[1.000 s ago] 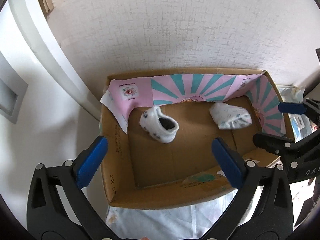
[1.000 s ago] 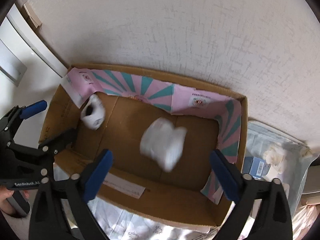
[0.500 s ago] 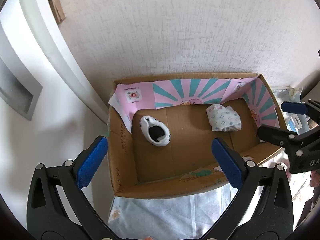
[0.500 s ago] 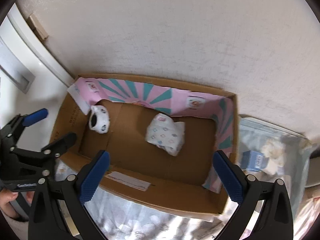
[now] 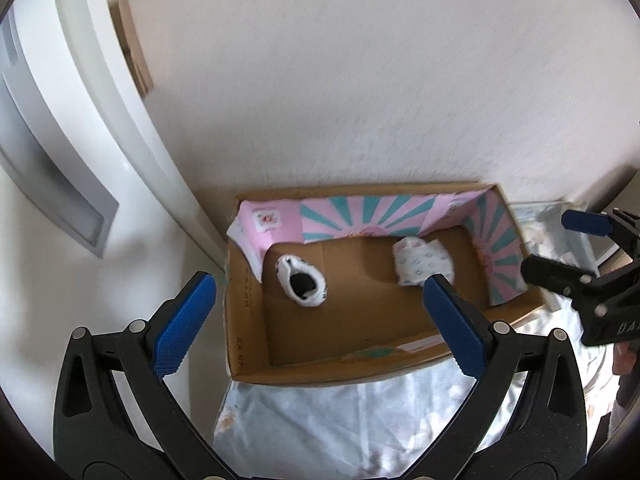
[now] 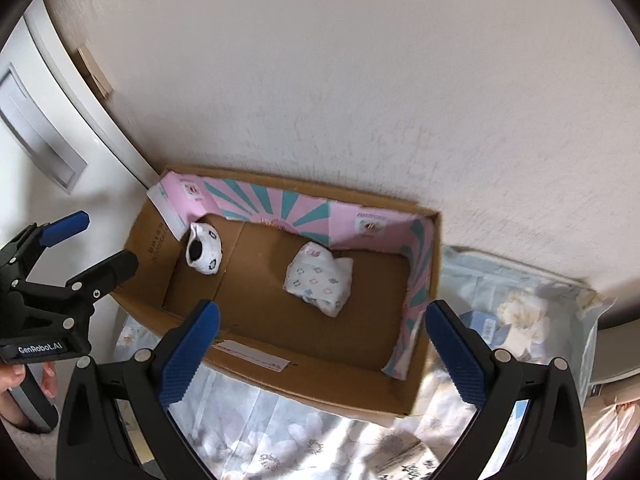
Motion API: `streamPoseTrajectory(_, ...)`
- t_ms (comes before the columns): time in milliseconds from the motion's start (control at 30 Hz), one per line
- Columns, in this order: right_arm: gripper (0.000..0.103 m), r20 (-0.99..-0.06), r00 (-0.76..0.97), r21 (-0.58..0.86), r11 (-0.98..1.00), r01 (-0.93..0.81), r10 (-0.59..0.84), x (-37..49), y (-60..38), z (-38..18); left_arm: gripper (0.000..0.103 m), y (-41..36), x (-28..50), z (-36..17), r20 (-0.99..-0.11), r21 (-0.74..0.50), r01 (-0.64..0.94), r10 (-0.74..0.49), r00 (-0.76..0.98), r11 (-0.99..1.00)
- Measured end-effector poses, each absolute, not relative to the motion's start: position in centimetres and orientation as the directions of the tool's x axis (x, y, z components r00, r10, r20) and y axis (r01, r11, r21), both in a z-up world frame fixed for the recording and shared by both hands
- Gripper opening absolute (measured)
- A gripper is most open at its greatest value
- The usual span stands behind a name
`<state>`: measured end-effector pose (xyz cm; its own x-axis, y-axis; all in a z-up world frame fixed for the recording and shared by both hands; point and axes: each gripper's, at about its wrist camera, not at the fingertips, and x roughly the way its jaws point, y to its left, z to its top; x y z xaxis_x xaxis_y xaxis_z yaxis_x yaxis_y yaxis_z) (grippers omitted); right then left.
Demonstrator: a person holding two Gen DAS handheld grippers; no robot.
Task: Organize objects
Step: 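Withdraw both tools from the box back toward the items on the bed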
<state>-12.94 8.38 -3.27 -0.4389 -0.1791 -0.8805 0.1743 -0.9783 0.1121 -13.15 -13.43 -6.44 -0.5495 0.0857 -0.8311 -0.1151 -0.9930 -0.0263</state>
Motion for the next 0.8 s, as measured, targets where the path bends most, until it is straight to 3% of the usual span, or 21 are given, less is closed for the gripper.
streamPoseTrajectory(333,0.102,-0.820,-0.552,0.041,-0.979,0.201,-0.148,-9.2,17.0,4.0,0.103,-7.3,-10.1,-0.7,-0.770,-0.088,-0.209,0.200,-0.606,-0.974)
streamPoseTrajectory(733,0.102,-0.843,-0.525,0.023,-0.984,0.176,-0.114,-4.4,25.7,1.5,0.103,2.7,-3.2,-3.8,-0.796,-0.095,-0.288,0.246,-0.552,-0.953)
streamPoseTrajectory(800,0.102,-0.849,-0.514,0.032,-0.983,0.183,-0.123,-3.9,26.8,0.6,0.103,4.1,-2.1,-5.0,-0.808,-0.103,-0.371,0.295,-0.510,-0.923)
